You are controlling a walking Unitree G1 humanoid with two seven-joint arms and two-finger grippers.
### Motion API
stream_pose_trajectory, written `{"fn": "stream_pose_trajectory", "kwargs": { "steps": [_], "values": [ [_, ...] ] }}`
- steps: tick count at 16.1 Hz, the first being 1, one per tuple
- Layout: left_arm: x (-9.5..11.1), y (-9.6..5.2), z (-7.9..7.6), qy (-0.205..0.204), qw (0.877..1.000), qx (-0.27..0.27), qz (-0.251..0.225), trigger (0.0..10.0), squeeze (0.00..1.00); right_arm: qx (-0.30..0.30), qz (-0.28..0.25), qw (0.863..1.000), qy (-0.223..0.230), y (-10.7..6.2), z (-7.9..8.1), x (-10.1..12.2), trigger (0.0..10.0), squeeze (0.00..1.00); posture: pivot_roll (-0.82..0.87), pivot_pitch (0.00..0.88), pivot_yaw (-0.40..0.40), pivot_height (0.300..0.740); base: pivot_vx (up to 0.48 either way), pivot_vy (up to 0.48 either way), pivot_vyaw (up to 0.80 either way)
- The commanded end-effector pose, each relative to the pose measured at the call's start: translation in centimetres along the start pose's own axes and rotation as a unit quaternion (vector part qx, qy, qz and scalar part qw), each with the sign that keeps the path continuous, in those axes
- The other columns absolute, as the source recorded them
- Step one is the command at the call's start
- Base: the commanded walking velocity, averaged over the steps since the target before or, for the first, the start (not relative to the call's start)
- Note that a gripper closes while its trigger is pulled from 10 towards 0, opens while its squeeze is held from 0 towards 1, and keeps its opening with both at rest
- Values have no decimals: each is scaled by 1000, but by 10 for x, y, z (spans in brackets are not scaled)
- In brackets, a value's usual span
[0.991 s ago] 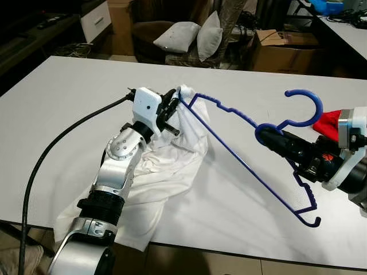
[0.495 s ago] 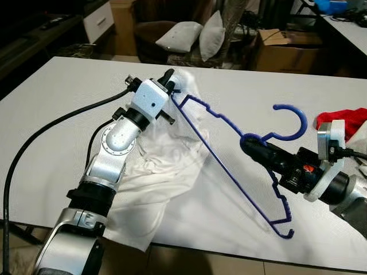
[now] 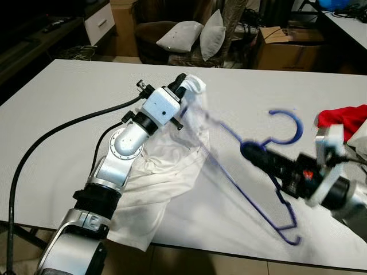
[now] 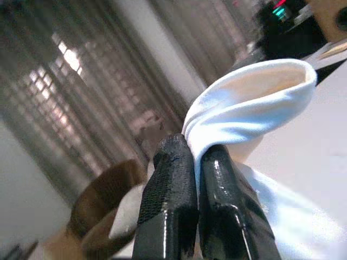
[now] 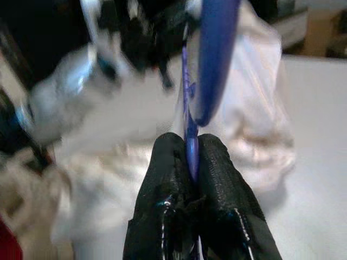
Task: Hang hanger
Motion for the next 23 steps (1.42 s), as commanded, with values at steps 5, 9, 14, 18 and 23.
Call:
{"fn": "stream_pose_trajectory", "kwargs": {
  "steps": [5, 9, 14, 18, 23],
  "values": [
    [-28, -23, 73, 13, 986, 136, 94, 0, 0, -31, 38, 999, -23, -22, -9, -2, 10000, 0, -100, 0, 67, 740, 0, 0, 0],
    [-28, -50, 23, -126, 984, -82, 91, 0, 0, -120, -22, 992, -31, -47, -28, 22, 10000, 0, -83, 0, 49, 740, 0, 0, 0],
    [-60, -69, 19, -81, 973, -68, 205, 10000, 98, -202, 31, 978, -30, -53, -44, 6, 10000, 0, -77, 0, 54, 740, 0, 0, 0],
    [-39, -75, 36, -171, 960, -144, 167, 10000, 1000, -192, 27, 981, -23, -39, -41, 1, 10000, 0, -71, 0, 62, 740, 0, 0, 0],
    [-11, -78, 95, -246, 962, -71, 92, 10000, 1000, -205, 32, 978, -22, -36, -47, -2, 10000, 0, -61, 0, 59, 740, 0, 0, 0]
  ]
}}
Point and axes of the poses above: a point about 5 cm out from each wrist's last joint towards the gripper, its own y axis pointing out of the wrist towards the gripper, its own x axis along the axis of the wrist's last joint, z = x × y, the point moved 1 cm from there along y, pointing out of the wrist towards the gripper, and after that the axes turned 3 degrees about -y, right-handed, at the moved point
